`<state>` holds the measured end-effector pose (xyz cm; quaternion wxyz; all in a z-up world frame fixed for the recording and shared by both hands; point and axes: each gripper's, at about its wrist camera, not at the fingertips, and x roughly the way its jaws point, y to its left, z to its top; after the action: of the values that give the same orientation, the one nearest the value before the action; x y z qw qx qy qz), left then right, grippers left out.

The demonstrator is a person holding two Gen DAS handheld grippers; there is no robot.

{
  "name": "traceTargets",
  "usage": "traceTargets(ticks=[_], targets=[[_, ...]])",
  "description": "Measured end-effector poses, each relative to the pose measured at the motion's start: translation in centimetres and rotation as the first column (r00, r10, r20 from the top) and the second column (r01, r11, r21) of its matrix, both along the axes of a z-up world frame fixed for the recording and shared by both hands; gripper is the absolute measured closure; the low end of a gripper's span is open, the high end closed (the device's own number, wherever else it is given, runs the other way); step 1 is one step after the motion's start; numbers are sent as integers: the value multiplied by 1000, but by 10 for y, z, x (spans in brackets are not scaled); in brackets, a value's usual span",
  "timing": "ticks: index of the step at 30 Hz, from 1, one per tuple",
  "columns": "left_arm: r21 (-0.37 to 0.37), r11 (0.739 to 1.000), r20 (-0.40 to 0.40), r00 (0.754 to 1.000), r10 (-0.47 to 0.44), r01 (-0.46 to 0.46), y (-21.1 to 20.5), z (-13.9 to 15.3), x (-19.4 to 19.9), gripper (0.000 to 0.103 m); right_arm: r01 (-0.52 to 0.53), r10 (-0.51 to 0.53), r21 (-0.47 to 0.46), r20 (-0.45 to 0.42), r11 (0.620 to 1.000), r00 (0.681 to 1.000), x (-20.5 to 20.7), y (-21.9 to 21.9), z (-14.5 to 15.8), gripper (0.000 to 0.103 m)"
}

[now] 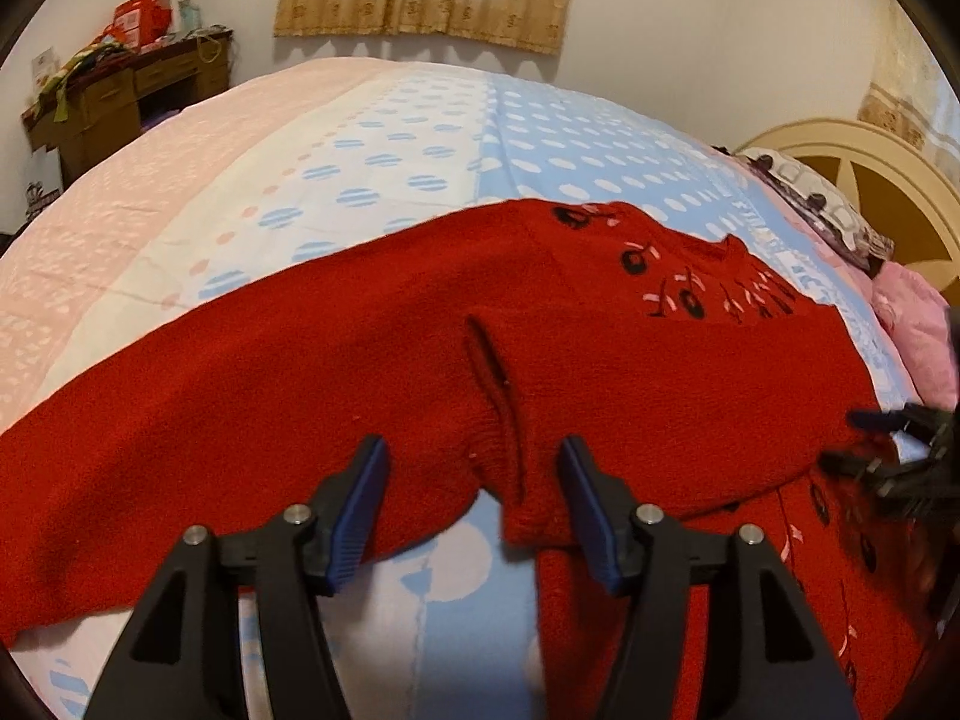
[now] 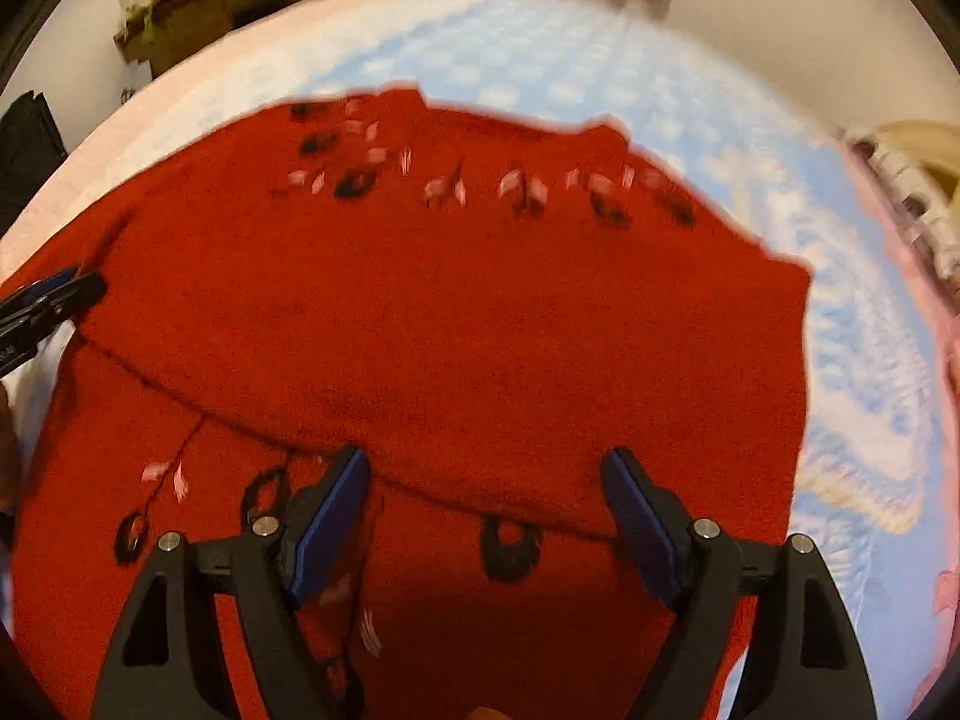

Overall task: Fold small clothes
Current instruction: 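Move the left gripper to the other sleeve cuff and grasp it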

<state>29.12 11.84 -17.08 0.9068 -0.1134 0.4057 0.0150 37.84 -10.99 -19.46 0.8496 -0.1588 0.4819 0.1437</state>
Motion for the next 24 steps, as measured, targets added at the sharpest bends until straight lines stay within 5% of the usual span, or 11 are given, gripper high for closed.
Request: traceTargets(ticks=[6, 14, 24], targets=[[-20, 1000, 8, 1000, 18, -18, 5, 1, -3, 40, -50, 49, 32, 34, 998, 998, -8, 26, 19, 22], [-26, 1000, 29, 1000, 11, -10, 10, 17, -25, 36, -32, 30, 57, 29, 998, 999, -9, 45, 8, 22], [183, 971, 42, 988, 148, -153, 82, 37, -109, 32, -156, 153, 57, 59, 986, 986, -52, 55, 16, 22]])
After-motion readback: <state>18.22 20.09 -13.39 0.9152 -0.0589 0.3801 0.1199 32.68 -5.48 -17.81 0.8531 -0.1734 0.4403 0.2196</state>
